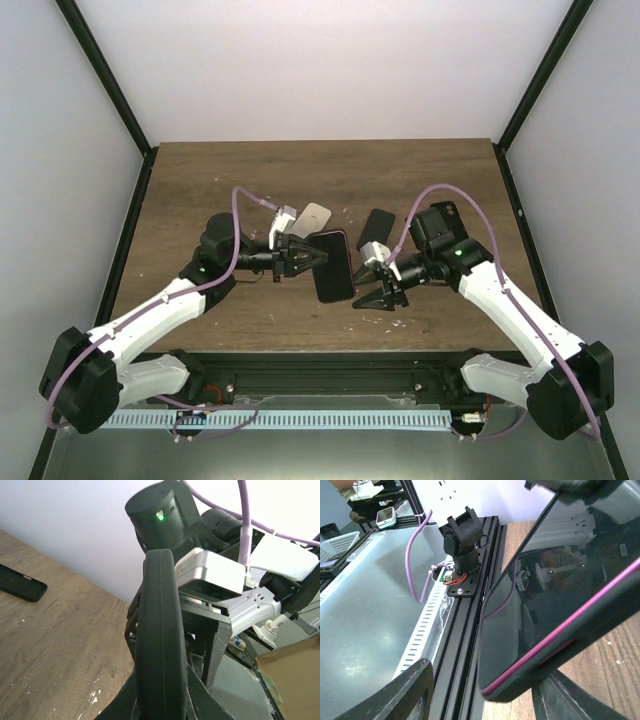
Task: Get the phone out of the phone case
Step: Remove the phone case from the phone.
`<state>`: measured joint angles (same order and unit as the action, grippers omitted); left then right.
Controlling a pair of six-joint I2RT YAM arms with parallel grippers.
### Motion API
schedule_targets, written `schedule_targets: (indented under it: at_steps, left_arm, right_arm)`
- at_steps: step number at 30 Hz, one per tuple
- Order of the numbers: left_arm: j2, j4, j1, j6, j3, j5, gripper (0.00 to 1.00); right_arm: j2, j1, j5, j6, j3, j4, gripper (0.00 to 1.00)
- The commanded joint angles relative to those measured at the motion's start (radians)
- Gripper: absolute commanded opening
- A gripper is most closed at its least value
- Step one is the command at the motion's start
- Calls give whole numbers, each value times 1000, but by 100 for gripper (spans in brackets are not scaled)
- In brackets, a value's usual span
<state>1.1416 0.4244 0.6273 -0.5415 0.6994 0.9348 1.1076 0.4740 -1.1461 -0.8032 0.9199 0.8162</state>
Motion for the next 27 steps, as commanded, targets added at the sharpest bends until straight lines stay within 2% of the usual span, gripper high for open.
schedule_targets:
  at_steps: [1,17,27]
  left_arm:
    - [-15,129,-45,-37,1,-1,0]
    - [-6,149,-59,-106,-2,33,0]
    - [17,173,-59,-128,12,95,0]
  right_arm:
    - [-8,11,-35,-24,-19,29,54]
    - [21,12,-63,-22,47,56,47]
    - [47,20,-51,-15,86,62,38]
